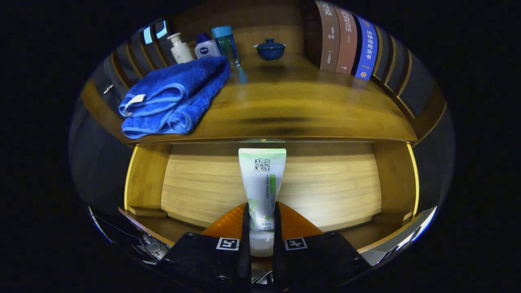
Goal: Pull open the drawer, take out the items inside it, and place them on the countertop above the cabinet.
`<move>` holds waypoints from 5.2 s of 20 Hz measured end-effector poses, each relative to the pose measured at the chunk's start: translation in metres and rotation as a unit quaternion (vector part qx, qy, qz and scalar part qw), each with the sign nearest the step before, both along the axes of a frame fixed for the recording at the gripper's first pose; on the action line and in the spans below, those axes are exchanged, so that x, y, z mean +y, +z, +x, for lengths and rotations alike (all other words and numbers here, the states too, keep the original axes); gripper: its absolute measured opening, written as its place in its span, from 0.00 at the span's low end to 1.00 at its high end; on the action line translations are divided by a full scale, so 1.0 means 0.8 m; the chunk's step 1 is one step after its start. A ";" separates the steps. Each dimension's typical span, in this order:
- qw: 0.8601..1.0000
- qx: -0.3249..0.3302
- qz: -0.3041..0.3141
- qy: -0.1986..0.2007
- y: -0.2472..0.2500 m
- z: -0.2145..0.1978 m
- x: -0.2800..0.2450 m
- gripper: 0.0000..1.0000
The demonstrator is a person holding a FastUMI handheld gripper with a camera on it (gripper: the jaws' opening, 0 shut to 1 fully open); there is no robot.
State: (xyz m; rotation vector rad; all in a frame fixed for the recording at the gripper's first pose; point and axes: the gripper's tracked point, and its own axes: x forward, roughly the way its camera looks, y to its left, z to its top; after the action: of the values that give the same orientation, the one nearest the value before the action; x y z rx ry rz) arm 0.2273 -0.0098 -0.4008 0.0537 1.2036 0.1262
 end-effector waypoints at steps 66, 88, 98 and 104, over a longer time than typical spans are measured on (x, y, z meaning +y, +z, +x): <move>0.859 -0.508 0.065 -0.022 0.306 0.011 0.046 1.00; 0.880 -0.471 -0.010 -0.056 0.028 -0.121 -0.002 1.00; 0.889 -0.456 -0.014 -0.044 0.001 -0.109 0.012 0.99; 0.891 -0.452 -0.028 -0.037 0.005 -0.082 0.016 1.00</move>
State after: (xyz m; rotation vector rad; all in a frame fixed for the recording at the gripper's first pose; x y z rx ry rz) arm 0.1613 0.0033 -0.3969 -0.0126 0.2658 0.0364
